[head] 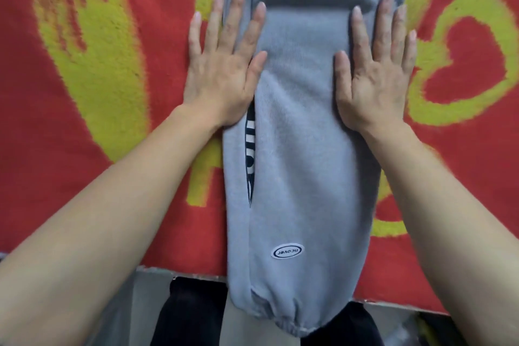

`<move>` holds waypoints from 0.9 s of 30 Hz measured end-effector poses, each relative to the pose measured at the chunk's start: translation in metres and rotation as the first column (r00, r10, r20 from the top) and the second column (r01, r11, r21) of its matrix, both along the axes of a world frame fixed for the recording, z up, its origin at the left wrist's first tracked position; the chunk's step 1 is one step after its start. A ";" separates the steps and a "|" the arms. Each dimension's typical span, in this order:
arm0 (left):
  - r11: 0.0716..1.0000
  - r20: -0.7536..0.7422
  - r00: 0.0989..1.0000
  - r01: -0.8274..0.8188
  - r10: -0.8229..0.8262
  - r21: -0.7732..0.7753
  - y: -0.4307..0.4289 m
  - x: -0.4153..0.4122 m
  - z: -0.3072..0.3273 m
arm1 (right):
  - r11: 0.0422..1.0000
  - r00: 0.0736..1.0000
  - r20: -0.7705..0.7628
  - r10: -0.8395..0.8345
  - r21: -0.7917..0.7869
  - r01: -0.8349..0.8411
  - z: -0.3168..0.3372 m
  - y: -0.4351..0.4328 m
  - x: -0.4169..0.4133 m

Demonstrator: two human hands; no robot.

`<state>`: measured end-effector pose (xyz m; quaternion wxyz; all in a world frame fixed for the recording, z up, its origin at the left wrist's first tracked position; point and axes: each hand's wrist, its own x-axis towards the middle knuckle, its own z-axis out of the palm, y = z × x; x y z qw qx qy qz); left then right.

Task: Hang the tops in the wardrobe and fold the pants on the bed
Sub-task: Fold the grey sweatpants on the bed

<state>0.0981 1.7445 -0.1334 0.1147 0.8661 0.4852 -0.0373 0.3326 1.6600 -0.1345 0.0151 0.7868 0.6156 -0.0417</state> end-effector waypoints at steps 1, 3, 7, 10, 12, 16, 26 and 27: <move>1.000 -0.009 1.000 0.002 -0.001 0.009 0.001 0.003 0.002 | 1.000 1.000 0.003 -0.003 -0.008 0.003 0.000 0.002 -0.001; 1.000 -0.021 1.000 -0.002 0.002 0.010 -0.002 0.005 0.007 | 1.000 1.000 0.003 -0.009 -0.028 0.009 0.004 0.003 -0.001; 0.999 -0.021 1.000 -0.022 0.022 -0.033 -0.002 0.004 0.013 | 0.999 1.000 -0.021 0.000 -0.042 -0.001 0.010 0.002 -0.002; 0.991 0.064 0.992 -0.099 0.105 -0.095 -0.017 0.008 0.027 | 0.995 0.998 -0.041 -0.051 -0.088 0.047 0.021 -0.004 -0.010; 0.977 0.150 0.971 -0.167 0.186 -0.134 -0.052 0.010 0.037 | 0.994 0.997 -0.050 -0.062 -0.090 0.057 0.030 -0.029 -0.022; 0.968 0.092 0.974 -0.190 0.207 -0.166 -0.176 -0.017 0.046 | 0.996 0.993 -0.090 -0.079 -0.055 0.074 0.048 -0.137 -0.061; 0.720 0.047 0.809 -0.492 0.586 -0.490 -0.365 -0.090 0.055 | 0.670 0.612 -0.271 -0.743 -0.307 0.676 0.051 -0.352 -0.148; 0.645 -0.013 0.785 -0.518 0.619 -0.561 -0.372 -0.092 0.057 | 0.653 0.593 -0.273 -0.757 -0.303 0.694 0.054 -0.356 -0.155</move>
